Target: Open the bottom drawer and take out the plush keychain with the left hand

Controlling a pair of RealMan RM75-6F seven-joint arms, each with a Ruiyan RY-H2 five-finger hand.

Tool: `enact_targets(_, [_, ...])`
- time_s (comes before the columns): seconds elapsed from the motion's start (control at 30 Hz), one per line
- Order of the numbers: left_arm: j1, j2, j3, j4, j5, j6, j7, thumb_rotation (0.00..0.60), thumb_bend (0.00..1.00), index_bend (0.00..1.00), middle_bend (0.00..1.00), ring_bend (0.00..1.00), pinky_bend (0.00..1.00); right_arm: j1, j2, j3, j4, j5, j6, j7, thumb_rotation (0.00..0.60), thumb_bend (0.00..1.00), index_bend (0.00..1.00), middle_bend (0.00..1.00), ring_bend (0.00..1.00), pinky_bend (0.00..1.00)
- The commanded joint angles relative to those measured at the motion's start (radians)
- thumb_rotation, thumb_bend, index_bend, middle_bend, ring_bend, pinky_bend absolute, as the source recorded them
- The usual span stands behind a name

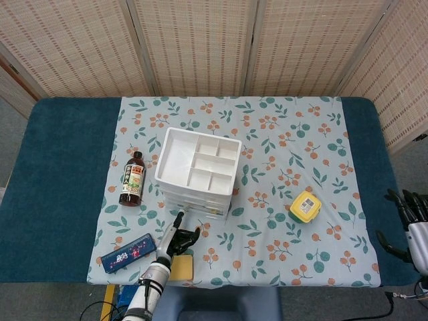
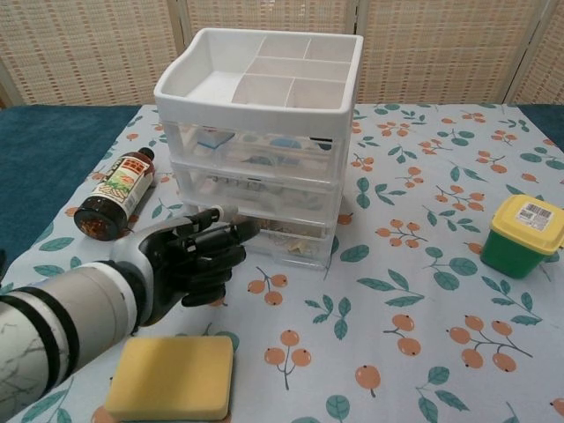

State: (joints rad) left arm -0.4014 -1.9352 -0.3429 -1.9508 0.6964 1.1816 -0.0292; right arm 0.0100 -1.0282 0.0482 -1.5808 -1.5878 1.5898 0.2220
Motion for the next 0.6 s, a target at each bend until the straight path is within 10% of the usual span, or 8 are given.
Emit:
enact_targets(0.03, [0.017,0.066,0.088,-0.005,0.169,0.018,0.027,0.6,0.42,0.02,0.92,1.0,1.0,-0.001,-0.001,-0.001,0.002,-0.002,0.002,0.003,0.6,0.35,0.01,0.19,0.1,0.05])
enact_targets(0.6, [-0.089,0.152,0.16,0.148,0.371,-0.014,0.295,0.6,0.42,0.17,0.92,1.0,1.0,-0.011,-0.003,-0.005,0.013,-0.005,0.019,0.017,0.6,0.35,0.01,0.19,0.1,0.05])
